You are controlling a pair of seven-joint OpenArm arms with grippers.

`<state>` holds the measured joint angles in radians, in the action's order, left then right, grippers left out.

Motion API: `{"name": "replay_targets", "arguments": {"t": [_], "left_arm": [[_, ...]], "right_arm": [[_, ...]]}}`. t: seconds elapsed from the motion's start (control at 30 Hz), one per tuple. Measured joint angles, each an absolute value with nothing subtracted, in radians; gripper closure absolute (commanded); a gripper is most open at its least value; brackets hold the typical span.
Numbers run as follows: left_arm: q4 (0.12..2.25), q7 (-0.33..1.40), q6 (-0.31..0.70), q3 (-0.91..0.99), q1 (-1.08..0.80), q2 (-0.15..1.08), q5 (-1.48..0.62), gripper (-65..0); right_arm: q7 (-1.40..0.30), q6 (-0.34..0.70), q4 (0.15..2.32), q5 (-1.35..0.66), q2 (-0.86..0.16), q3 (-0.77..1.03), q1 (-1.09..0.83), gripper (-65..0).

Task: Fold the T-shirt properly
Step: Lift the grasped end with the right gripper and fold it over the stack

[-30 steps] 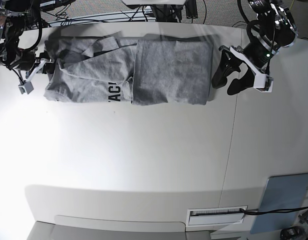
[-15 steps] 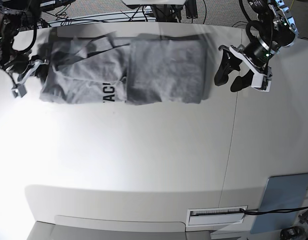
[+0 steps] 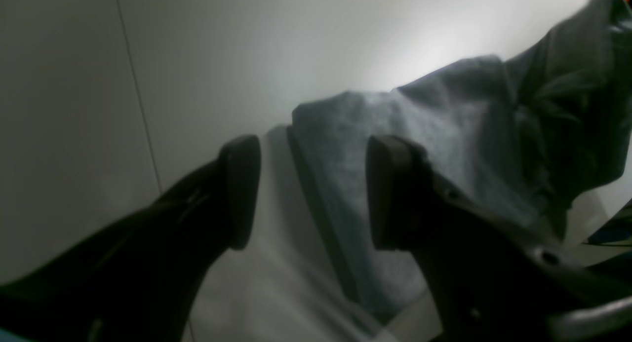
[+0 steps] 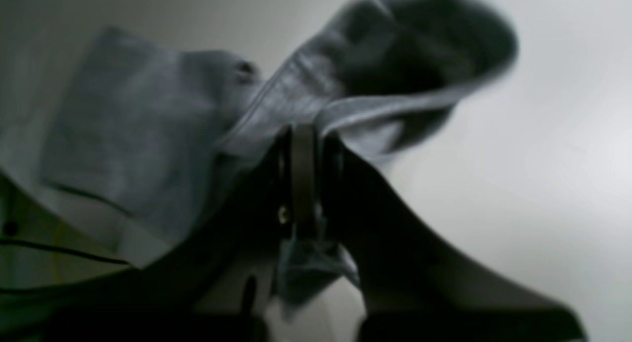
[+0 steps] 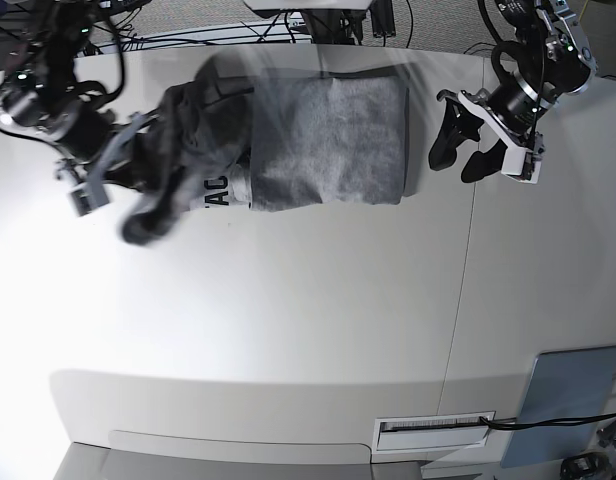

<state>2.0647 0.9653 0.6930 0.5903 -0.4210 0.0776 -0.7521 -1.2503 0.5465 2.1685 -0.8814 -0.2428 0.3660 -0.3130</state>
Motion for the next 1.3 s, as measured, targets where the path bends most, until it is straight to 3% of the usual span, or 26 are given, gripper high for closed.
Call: {"name": "replay_targets", "arguments": {"t": [0.5,0.87,1.3], "left_arm": [[2.065,0.973,0.693,0.590,-0.455,0.078,-0.710,-35.0],[2.043,0.964,0.693,0.590,-0.496,0.078,-0.624,-35.0],[2.028,0.965,0.693,0.590,-0.502,0.078,-0.620,-35.0]], "right_arm": [[-1.132,0.486,2.168,-0.650,-0.052,-0.141,-0.287,0.0],[-1.125,0.486,2.167,-0.628,0.064,-0.298,-0.271,0.0],[-1.054,0.488,2.053,-0.525,0.067,-0.442,-0.274,0.0]]}}
